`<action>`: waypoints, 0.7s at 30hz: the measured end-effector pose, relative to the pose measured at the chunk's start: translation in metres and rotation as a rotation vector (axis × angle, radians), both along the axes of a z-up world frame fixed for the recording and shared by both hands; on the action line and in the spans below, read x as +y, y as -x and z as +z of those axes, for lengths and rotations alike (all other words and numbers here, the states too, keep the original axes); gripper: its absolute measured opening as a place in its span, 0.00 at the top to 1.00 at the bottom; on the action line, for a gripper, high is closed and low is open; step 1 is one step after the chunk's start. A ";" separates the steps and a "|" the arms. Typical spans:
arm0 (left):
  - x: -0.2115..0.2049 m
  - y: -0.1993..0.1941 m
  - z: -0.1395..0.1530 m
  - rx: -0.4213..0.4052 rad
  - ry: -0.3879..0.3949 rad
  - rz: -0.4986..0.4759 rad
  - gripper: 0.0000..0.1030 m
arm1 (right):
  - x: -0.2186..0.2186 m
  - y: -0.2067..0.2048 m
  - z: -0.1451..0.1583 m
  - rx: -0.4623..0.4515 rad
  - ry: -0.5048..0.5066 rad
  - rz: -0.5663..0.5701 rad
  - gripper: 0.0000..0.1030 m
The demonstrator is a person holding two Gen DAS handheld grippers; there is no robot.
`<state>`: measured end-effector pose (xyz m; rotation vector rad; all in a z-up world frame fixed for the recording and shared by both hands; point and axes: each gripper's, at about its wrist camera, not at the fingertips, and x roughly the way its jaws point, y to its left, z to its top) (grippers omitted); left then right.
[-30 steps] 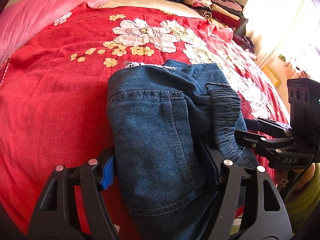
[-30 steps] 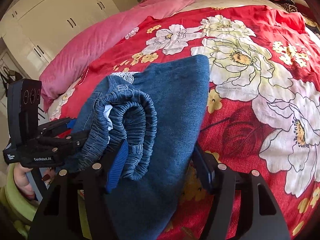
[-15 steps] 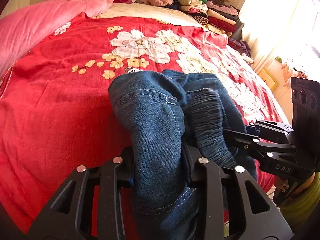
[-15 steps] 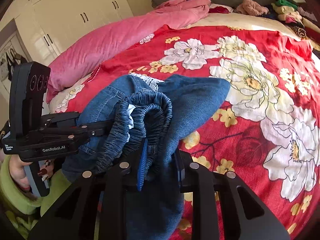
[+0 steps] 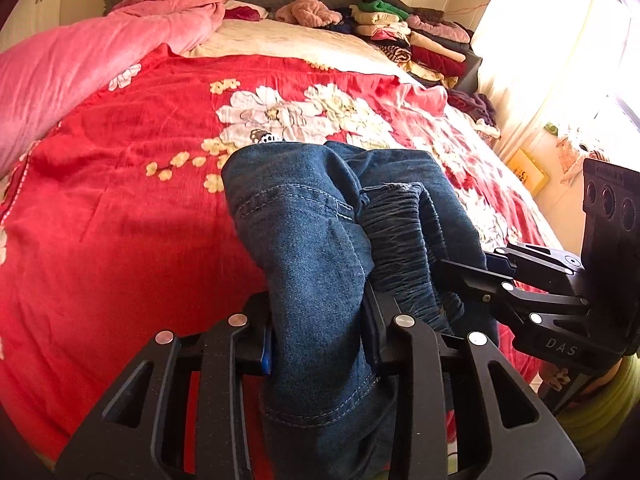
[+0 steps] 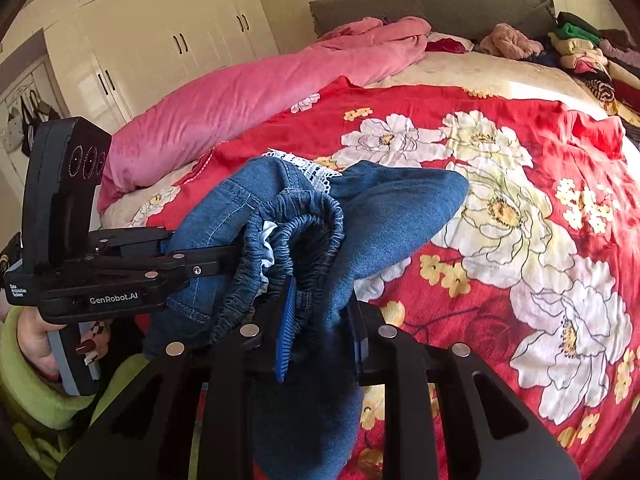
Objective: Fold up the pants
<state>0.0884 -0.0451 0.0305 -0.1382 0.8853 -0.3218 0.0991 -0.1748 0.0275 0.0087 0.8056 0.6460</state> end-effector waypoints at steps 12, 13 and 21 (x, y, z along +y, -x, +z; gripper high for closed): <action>0.000 -0.024 0.015 -0.025 -0.019 0.022 0.76 | 0.002 -0.029 0.019 -0.052 -0.003 -0.002 0.79; 0.000 -0.026 0.016 -0.027 -0.019 0.024 0.76 | 0.002 -0.033 0.019 -0.056 -0.002 -0.003 0.79; -0.001 -0.049 0.016 -0.029 -0.033 0.033 0.76 | 0.003 -0.055 0.017 -0.056 0.005 -0.016 0.79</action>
